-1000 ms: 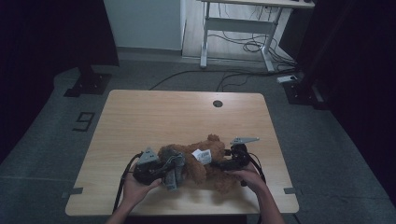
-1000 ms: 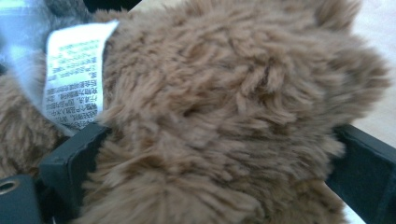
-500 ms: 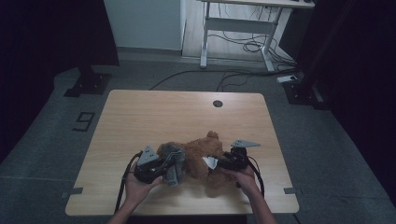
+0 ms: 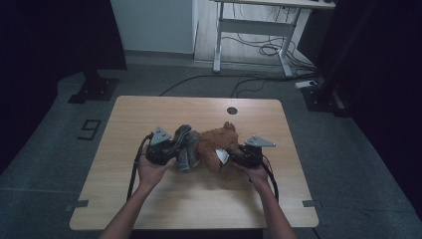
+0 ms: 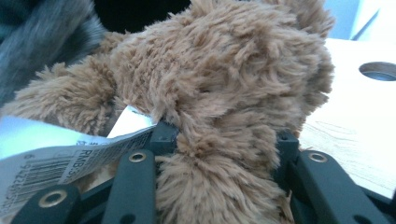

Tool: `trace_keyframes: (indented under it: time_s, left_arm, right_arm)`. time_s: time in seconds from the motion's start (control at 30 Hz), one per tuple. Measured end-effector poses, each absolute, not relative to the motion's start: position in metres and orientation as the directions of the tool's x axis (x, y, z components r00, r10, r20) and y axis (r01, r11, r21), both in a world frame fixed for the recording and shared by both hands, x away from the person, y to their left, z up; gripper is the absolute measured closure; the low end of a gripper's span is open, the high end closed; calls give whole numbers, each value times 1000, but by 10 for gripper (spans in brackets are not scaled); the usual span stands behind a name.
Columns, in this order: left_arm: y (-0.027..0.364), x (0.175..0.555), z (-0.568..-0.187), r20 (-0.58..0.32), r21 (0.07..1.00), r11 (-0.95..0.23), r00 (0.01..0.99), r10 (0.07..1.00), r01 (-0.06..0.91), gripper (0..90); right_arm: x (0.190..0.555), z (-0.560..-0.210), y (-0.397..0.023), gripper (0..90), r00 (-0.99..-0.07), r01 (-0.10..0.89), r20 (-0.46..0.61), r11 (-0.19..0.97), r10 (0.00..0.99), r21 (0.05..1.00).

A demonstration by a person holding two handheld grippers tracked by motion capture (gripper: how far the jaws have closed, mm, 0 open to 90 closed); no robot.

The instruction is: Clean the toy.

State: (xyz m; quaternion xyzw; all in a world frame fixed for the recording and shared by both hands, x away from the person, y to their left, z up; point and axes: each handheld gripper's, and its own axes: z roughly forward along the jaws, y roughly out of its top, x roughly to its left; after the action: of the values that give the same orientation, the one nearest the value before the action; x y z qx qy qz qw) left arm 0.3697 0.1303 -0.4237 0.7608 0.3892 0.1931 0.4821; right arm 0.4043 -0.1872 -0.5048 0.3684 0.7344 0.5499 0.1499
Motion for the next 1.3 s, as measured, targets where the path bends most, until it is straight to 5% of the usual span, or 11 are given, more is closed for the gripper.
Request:
trace_keyframes:
  time_s: [0.33, 0.47, 0.87, 1.3]
  left_arm:
    - [57, 388, -446, -52, 811, -363, 676, 735, 458, 783]
    - [57, 386, -453, -79, 812, -350, 682, 727, 467, 784]
    - [108, 362, -446, 23, 823, -365, 617, 786, 434, 787]
    - [178, 381, -494, -130, 762, -218, 473, 871, 610, 786]
  right_arm:
    - [383, -522, -193, 487, -744, 337, 149, 173, 652, 926]
    - [380, -532, -202, 426, -710, 413, 221, 141, 668, 900]
    - [372, -539, -208, 502, -689, 459, 269, 117, 672, 881]
    - [372, -542, -212, 511, -678, 475, 299, 89, 672, 876]
